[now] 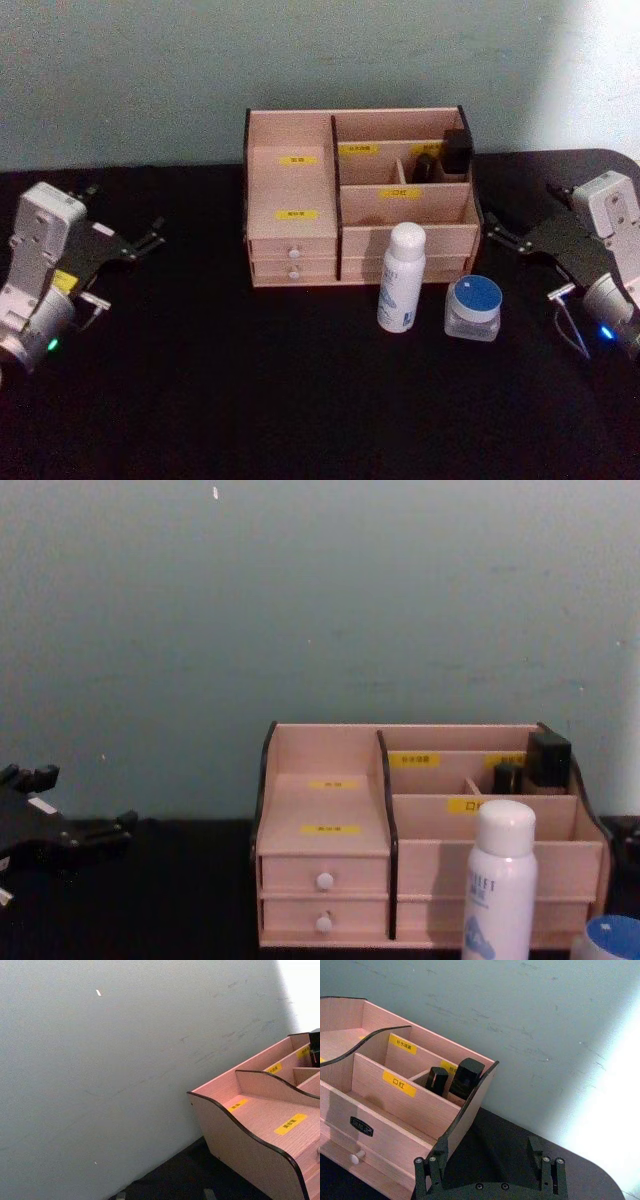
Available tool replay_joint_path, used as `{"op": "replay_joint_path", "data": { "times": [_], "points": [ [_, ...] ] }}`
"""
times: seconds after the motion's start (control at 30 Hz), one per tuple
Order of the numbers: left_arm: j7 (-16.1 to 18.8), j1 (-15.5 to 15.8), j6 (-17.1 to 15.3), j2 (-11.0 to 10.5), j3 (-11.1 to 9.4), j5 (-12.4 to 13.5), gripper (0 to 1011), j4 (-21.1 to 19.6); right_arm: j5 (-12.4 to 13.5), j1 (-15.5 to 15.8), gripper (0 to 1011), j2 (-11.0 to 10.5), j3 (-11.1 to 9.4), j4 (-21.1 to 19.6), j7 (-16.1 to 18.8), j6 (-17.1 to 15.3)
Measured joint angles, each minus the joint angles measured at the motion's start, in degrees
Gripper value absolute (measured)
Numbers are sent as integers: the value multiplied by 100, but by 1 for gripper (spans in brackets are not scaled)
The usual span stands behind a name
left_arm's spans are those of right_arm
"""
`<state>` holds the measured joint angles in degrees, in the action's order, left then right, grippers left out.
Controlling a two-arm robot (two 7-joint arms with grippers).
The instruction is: Pick up the facial cleanser and watermelon frost from the table and place them into the tiered storage box.
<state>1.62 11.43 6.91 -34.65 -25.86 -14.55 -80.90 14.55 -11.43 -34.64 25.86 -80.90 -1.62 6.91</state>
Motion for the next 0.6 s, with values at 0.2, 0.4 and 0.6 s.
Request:
{"op": "replay_joint_path", "data": {
  "times": [0.2, 0.4, 0.6],
  "points": [
    [0, 0, 0, 0, 0, 0, 1001, 0, 0, 0, 1003, 0, 0, 0, 0, 0],
    [0, 0, 0, 0, 0, 0, 1001, 0, 0, 0, 1003, 0, 0, 0, 0, 0],
    [0, 0, 0, 0, 0, 0, 1001, 1, 0, 0, 1003, 0, 0, 0, 0, 0]
  ]
}}
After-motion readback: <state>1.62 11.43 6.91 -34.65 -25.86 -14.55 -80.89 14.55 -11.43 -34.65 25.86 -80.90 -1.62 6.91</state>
